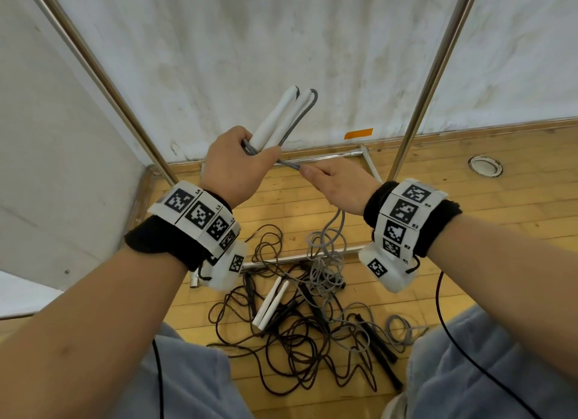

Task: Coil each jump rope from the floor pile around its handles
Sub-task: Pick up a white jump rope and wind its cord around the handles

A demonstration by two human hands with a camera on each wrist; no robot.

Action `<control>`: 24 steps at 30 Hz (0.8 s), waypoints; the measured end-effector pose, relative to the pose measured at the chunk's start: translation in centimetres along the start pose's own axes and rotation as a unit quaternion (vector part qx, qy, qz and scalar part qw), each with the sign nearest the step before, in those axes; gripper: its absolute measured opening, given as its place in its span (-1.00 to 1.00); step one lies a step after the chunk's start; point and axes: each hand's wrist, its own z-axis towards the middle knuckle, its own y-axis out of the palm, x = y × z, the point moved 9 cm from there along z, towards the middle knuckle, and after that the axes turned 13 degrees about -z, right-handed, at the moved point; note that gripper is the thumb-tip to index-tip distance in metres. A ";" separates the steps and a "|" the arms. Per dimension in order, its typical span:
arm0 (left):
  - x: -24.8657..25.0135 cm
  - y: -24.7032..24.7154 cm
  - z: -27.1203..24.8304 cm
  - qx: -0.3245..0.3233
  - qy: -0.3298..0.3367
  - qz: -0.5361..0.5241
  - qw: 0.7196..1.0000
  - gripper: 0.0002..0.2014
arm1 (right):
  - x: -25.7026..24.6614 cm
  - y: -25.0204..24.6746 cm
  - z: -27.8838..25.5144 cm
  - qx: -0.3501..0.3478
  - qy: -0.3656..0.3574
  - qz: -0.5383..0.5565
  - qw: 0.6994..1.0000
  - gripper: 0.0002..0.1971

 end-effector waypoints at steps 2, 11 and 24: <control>-0.8 0.2 0.3 -0.025 -0.016 0.028 0.999 -0.69 | 0.0 -0.4 0.0 0.001 0.006 -0.006 1.000 -0.49; -3.2 3.6 -0.2 -0.164 0.018 0.174 0.971 -0.78 | -1.4 -1.0 -0.4 0.016 -0.006 -0.004 1.000 -0.46; -3.9 8.2 -2.0 -0.252 0.055 0.273 0.927 -0.63 | -2.2 0.9 -1.0 -0.073 -0.021 0.099 0.992 -0.63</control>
